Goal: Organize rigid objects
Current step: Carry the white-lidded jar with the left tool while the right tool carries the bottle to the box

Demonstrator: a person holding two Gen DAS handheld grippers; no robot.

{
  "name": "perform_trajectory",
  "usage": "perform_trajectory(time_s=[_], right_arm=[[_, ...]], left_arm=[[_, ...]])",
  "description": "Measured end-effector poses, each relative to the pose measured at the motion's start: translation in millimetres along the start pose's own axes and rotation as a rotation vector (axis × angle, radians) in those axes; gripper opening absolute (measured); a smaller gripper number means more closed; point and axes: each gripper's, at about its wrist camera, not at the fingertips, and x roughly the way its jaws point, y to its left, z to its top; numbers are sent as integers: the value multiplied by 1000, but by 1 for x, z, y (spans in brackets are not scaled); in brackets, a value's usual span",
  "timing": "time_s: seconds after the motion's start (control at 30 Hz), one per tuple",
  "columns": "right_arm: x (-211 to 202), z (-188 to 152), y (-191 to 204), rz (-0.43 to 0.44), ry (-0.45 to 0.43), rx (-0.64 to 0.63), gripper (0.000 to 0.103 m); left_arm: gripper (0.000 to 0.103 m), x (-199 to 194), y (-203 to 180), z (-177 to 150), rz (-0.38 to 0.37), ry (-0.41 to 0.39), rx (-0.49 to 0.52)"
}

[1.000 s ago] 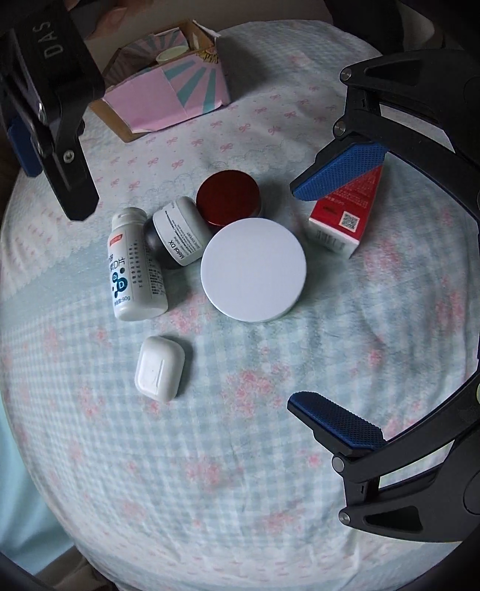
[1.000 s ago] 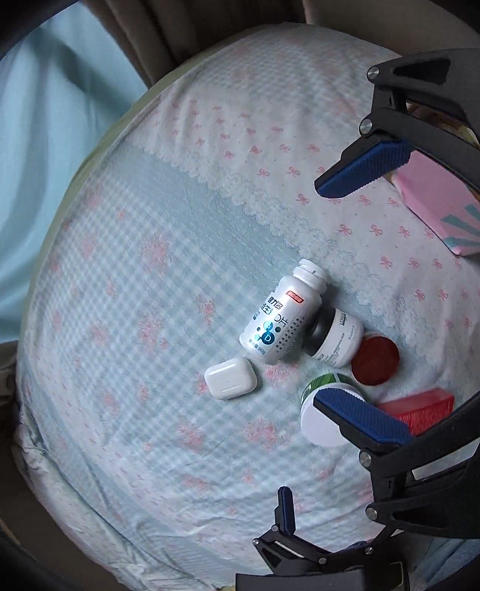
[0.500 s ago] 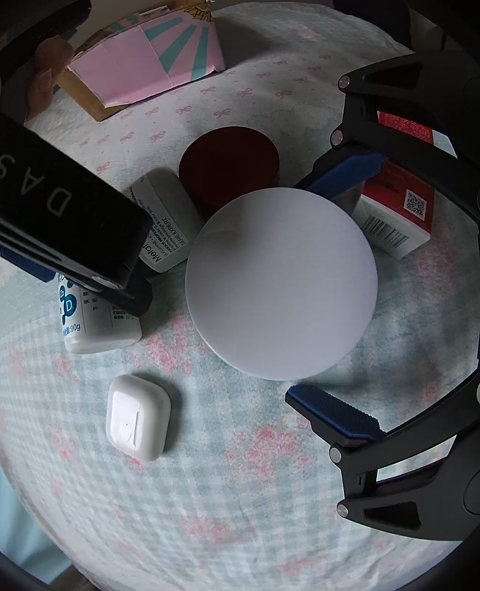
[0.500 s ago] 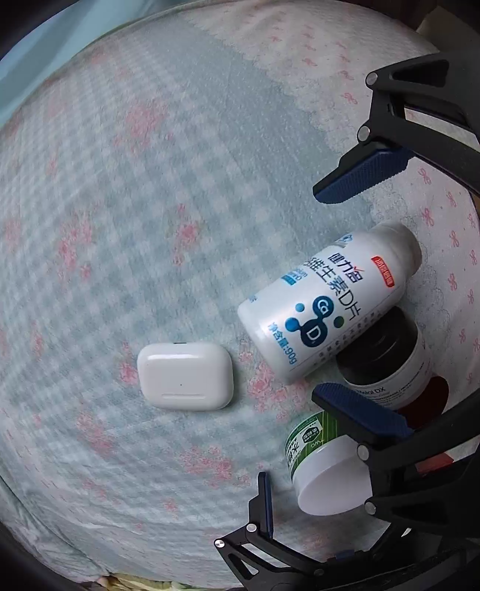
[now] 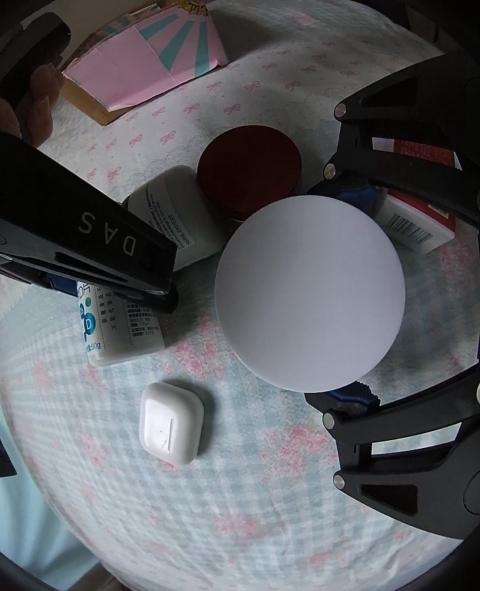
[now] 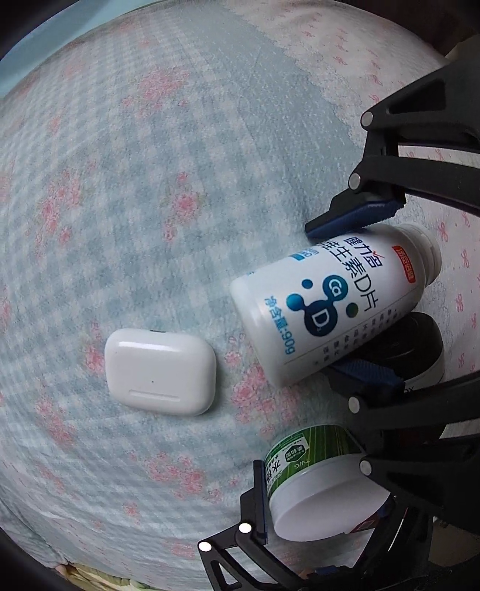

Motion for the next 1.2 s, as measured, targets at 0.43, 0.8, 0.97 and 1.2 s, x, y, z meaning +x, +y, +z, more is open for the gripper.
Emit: perform_trajectory(time_s=[0.43,0.8,0.97,1.2], right_arm=[[-33,-17,-11,20,-59,141,53],[-81,-21,-40,80,-146,364,52],[-125,-34,-46,106,-207,496,52],[-195,-71,-33,139,-295,680,52]], left_arm=[[68,-20,33,-9,-41,-10,-75],[68,-62,52,0,-45,-58,-157],[68,-101,57,3,-41,-90,-184],[68,-158,54,26,-55,-144,-188]])
